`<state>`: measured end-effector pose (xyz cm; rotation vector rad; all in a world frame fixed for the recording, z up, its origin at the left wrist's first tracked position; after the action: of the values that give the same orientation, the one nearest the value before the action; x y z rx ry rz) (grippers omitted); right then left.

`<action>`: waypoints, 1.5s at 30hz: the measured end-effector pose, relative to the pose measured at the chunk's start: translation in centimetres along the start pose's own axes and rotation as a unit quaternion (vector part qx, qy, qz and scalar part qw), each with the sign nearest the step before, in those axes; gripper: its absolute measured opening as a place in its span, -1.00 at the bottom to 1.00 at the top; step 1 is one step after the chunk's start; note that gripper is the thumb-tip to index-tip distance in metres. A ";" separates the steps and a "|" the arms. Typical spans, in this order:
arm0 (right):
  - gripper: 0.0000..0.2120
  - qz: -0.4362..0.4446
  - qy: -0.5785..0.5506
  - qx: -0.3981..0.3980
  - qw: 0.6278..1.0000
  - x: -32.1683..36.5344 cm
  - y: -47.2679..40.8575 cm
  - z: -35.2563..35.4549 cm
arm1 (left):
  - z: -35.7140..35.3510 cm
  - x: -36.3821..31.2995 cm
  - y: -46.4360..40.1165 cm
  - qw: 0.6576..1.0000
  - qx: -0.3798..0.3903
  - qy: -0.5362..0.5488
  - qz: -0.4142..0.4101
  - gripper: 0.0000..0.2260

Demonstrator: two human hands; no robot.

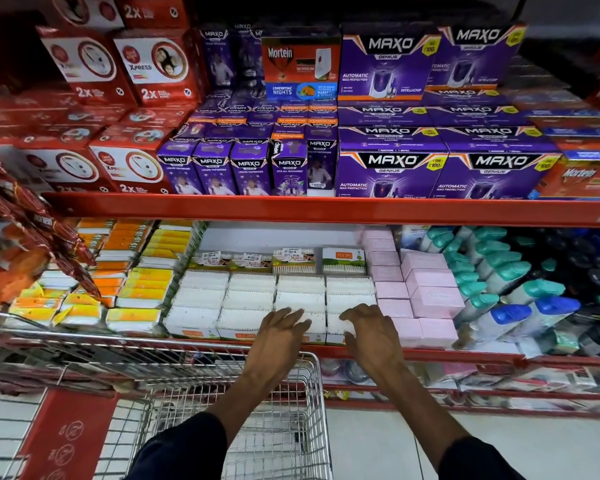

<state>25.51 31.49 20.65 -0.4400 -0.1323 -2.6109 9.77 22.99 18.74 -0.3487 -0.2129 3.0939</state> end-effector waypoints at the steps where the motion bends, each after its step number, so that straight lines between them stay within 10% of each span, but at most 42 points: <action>1: -0.62 0.005 0.000 -0.005 1.000 0.4 0.1 -0.1 | 0.2 0.3 0.4 1.000 -0.001 -0.008 0.002 -0.63; 18: -0.60 0.146 -0.046 0.019 0.988 19.2 -1.0 -6.2 | 6.4 14.6 9.6 0.991 -0.035 -0.047 0.118 -0.62; 45: -0.33 0.133 0.066 0.017 0.989 18.5 2.0 -12.3 | 1.3 17.4 12.2 0.995 0.064 -0.080 0.006 -0.33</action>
<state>7.64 19.33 15.21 -0.2508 -0.0689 -2.3619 -7.52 11.33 14.45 -0.0989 -0.0141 3.1269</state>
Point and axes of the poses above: each hand's wrist, its own y-axis away from the middle knuckle, its own z-axis out of the back of the hand, x = y × z, the point moved 5 cm from there along -y, towards the middle knuckle, and after that the axes turned 5 degrees about -z, right-handed, at the moved point
